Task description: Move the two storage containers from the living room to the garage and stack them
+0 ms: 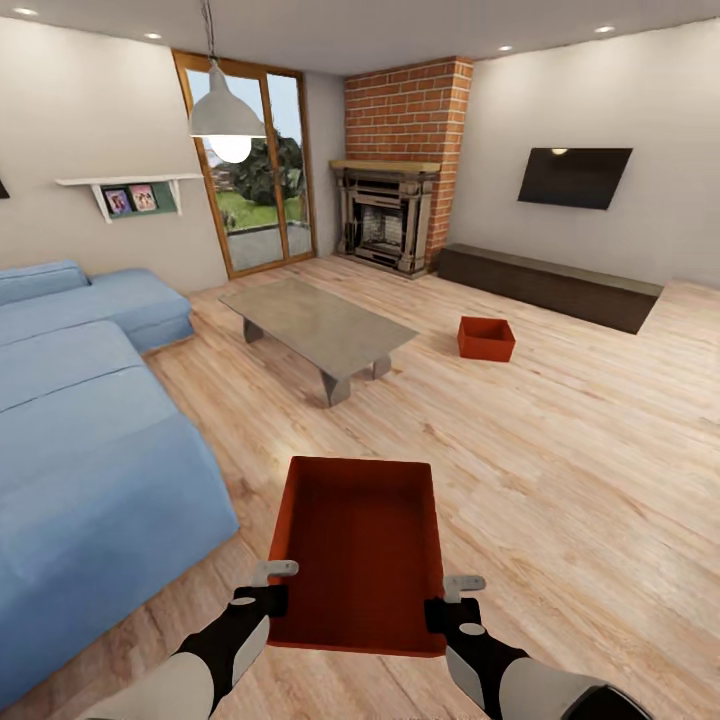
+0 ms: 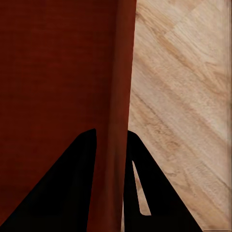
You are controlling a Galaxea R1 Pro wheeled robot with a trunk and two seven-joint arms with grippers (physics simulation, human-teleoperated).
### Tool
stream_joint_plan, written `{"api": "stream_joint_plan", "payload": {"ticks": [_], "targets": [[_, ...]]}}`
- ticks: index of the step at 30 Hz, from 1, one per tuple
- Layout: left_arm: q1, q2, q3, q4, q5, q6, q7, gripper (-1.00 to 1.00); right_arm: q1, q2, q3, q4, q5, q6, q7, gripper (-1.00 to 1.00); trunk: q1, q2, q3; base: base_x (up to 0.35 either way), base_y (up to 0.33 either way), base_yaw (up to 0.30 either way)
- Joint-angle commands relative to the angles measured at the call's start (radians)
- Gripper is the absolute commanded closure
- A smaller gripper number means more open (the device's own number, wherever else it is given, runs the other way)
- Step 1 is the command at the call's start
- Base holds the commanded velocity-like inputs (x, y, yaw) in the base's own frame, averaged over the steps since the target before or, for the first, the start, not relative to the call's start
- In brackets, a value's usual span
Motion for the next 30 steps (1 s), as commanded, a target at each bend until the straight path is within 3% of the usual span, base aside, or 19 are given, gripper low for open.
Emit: {"api": "stream_joint_plan", "payload": {"ticks": [1,9,30], "targets": [[-0.001,0.001,0.007,-0.004,-0.013,0.008,0.021,1.00,0.000,-0.015,0.022,0.010,-0.017,-0.006,-0.090,1.00,0.001,-0.002,-0.002,0.000,0.000,-0.290],[-0.001,0.007,0.007,-0.004,-0.011,0.008,0.015,1.00,-0.001,-0.017,0.024,0.010,-0.016,-0.006,-0.045,1.00,0.001,-0.002,-0.002,0.000,0.000,-0.290],[-0.001,0.007,0.008,-0.003,-0.011,0.008,0.012,1.00,0.000,-0.017,0.024,0.008,-0.016,-0.006,-0.042,1.00,0.001,-0.002,-0.002,0.000,0.000,-0.290]]}}
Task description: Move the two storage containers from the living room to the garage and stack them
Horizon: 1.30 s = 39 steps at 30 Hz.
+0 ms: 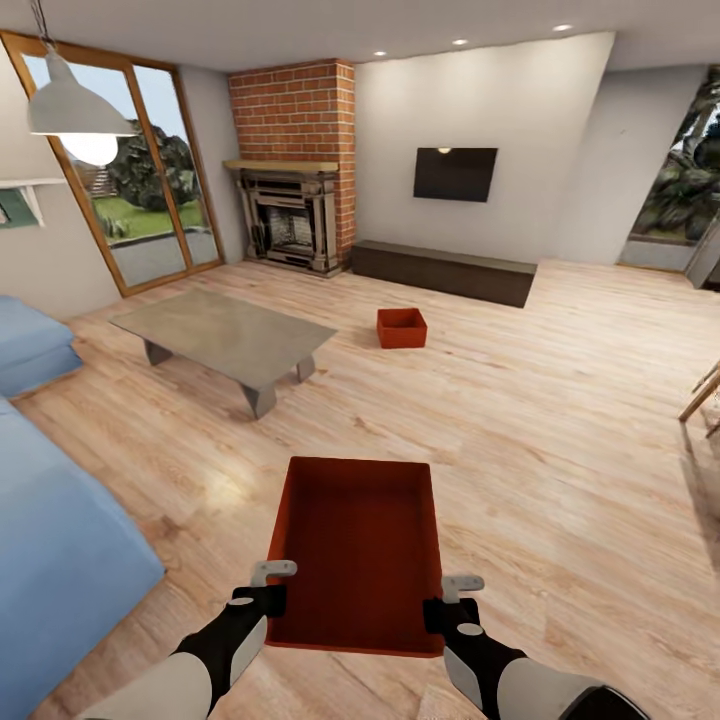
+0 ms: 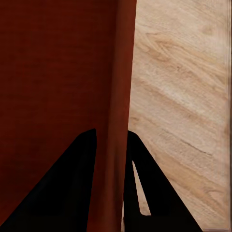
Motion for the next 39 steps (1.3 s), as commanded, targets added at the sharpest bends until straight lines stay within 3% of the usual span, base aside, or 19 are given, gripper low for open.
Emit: {"api": "stream_joint_plan", "payload": {"ticks": [1,39], "targets": [[-0.001,0.001,0.008,-0.004,-0.013,0.008,0.020,1.00,-0.001,-0.023,0.025,0.007,-0.018,-0.006,-0.033,1.00,0.001,-0.002,-0.002,0.000,0.000,-0.290],[-0.001,0.001,0.007,-0.004,-0.013,0.008,0.023,1.00,-0.001,-0.025,0.025,0.007,-0.018,-0.008,-0.033,1.00,0.001,-0.002,-0.002,0.000,0.000,-0.290]]}}
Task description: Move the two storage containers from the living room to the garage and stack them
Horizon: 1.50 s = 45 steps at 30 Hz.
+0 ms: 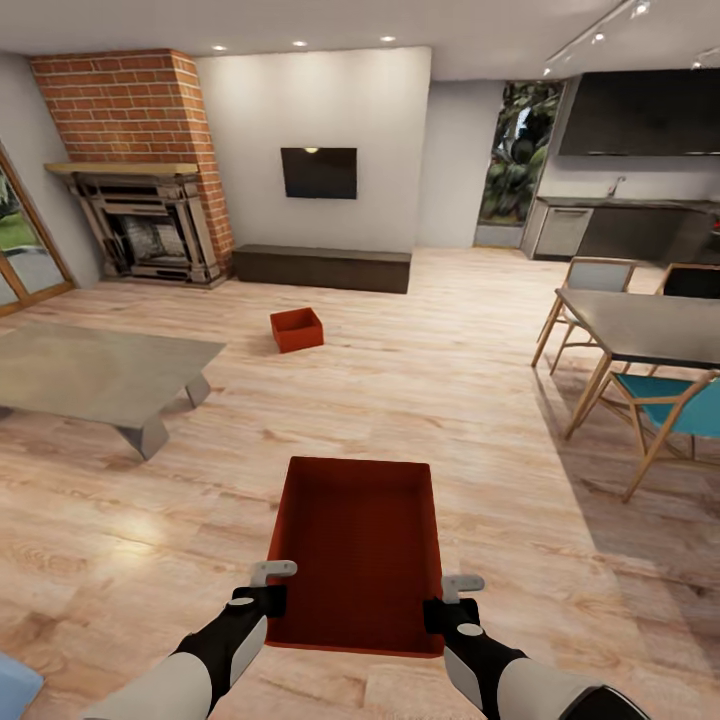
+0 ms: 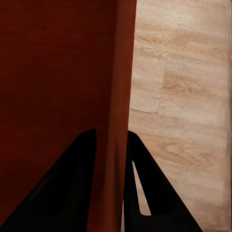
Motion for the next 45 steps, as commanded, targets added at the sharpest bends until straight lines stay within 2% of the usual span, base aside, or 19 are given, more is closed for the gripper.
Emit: {"api": "stream_joint_plan", "payload": {"ticks": [1,45], "targets": [[-0.001,0.001,0.008,-0.004,-0.012,0.008,0.024,1.00,-0.001,-0.025,0.026,0.006,-0.018,-0.007,-0.034,1.00,0.001,-0.002,-0.002,0.000,0.000,-0.290],[-0.001,-0.001,0.008,-0.004,-0.012,0.008,0.026,1.00,-0.001,-0.025,0.026,0.006,-0.018,-0.007,-0.034,1.00,0.001,-0.002,-0.002,0.000,0.000,-0.290]]}}
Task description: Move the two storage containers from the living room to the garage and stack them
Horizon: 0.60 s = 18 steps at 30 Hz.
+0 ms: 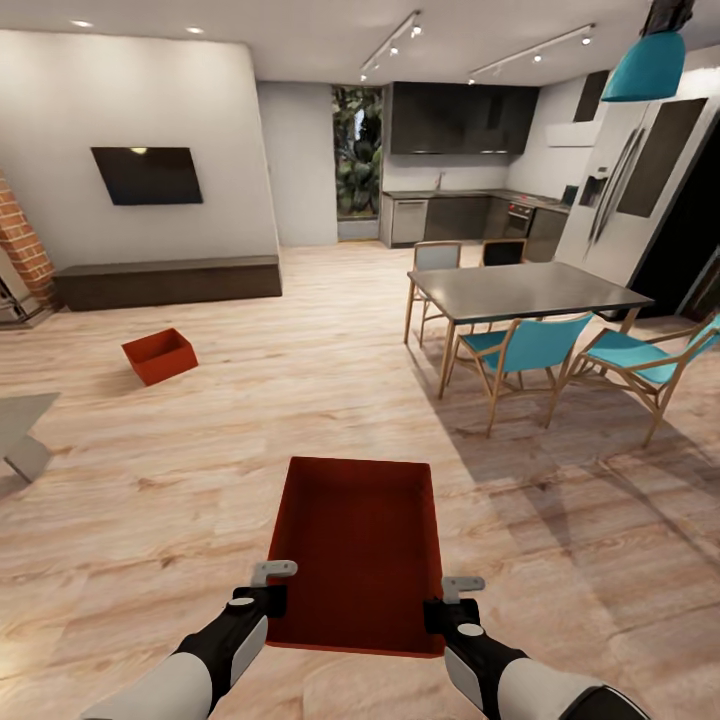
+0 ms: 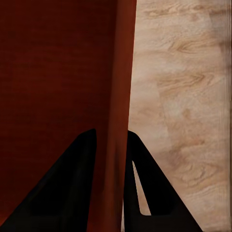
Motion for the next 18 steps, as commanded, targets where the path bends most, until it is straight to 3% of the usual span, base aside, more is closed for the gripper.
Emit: {"api": "stream_joint_plan", "payload": {"ticks": [1,18], "targets": [[-0.001,0.001,0.008,-0.004,-0.012,0.008,0.025,1.00,-0.001,-0.024,0.026,0.006,-0.018,-0.006,-0.037,1.00,0.001,-0.002,-0.002,0.000,0.000,-0.290],[-0.001,0.001,0.007,-0.004,-0.012,0.008,0.025,1.00,-0.001,-0.025,0.026,0.005,-0.018,-0.006,-0.037,1.00,0.001,-0.002,-0.002,0.000,0.000,-0.290]]}}
